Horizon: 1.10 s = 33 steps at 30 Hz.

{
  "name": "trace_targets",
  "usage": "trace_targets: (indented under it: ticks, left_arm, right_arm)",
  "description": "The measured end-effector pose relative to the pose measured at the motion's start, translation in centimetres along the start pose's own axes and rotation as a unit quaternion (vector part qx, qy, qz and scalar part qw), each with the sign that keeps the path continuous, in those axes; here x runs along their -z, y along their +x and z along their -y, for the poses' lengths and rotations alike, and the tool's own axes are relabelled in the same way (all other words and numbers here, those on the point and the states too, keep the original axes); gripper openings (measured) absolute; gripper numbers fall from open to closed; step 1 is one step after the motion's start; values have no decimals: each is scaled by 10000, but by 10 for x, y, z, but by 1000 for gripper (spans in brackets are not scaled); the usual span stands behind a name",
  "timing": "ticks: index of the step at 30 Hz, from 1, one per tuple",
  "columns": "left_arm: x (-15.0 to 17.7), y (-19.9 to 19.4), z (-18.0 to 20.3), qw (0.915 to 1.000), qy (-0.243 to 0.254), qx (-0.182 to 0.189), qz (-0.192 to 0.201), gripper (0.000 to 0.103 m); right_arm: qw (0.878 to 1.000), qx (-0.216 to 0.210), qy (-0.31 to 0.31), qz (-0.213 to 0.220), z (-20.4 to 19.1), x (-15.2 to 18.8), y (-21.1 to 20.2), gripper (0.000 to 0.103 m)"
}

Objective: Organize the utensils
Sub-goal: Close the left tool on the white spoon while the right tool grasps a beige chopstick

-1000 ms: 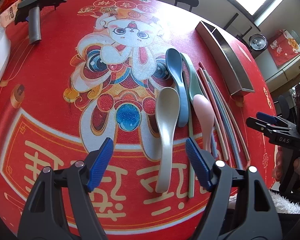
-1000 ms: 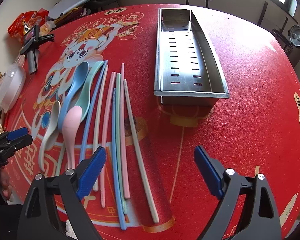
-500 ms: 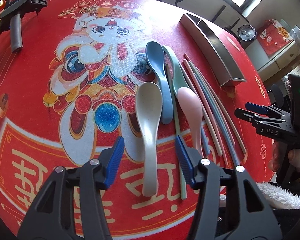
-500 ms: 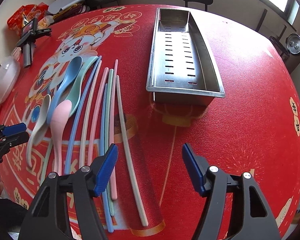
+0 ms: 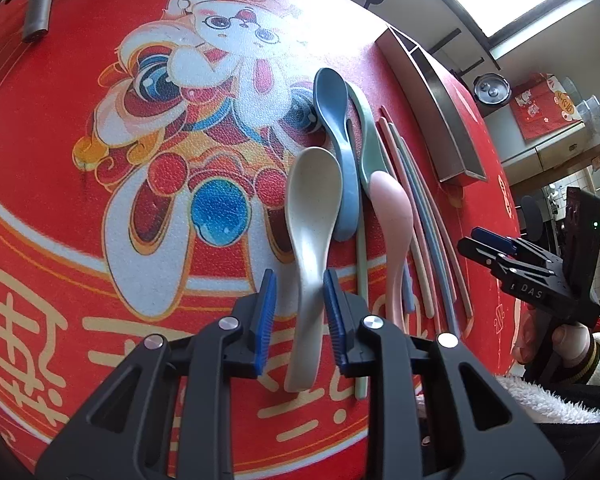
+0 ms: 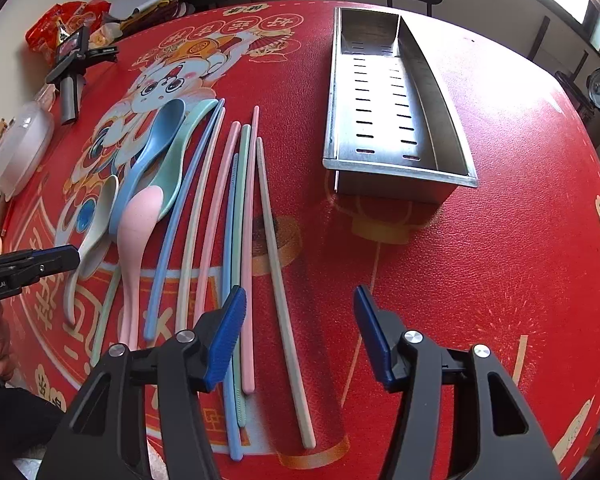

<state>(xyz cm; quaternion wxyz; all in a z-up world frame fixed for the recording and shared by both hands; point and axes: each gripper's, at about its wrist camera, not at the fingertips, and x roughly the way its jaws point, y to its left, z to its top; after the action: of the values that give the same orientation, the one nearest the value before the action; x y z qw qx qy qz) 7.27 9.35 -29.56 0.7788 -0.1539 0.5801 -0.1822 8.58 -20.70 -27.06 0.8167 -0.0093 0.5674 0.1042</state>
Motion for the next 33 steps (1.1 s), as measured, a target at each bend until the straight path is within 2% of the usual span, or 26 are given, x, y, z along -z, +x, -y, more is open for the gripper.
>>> trace_targets:
  ticks: [6,8,12,17,22,27,30,33]
  left_arm:
    - [1,9,7,9998,128,6,-144,19]
    - [1,11,8,9998,132,2,-156,18]
    - [2,13,8,9997,158,-10,-163,17]
    - [2,13,11,9995,257,-92,-172,17]
    - [4,18,20,9984,448,-259,-219,18]
    - [4,18,20,9985,441,-250,-225,18]
    - [5,16,22,9974,553,-440,-163,17]
    - [4,8,23,9972,596,-435,-75,17]
  right_arm:
    - [9999,-66,24,-150,4,1,11,28]
    - [9998,-112,-96,-162,0,0,13,25]
    - [9990,104,-415,-135,-10,-3,16,15]
    - [9973,243,-671,-164,-18,-3,17,7]
    - [9967,366,-715,-143,-22,1,16,7]
    - [9979,250,-577,-122,-18,2,15,7]
    - [9980,254,-567,-113,-18,3,14,7]
    - [9984,215,-518,-112,-17,3,14,7]
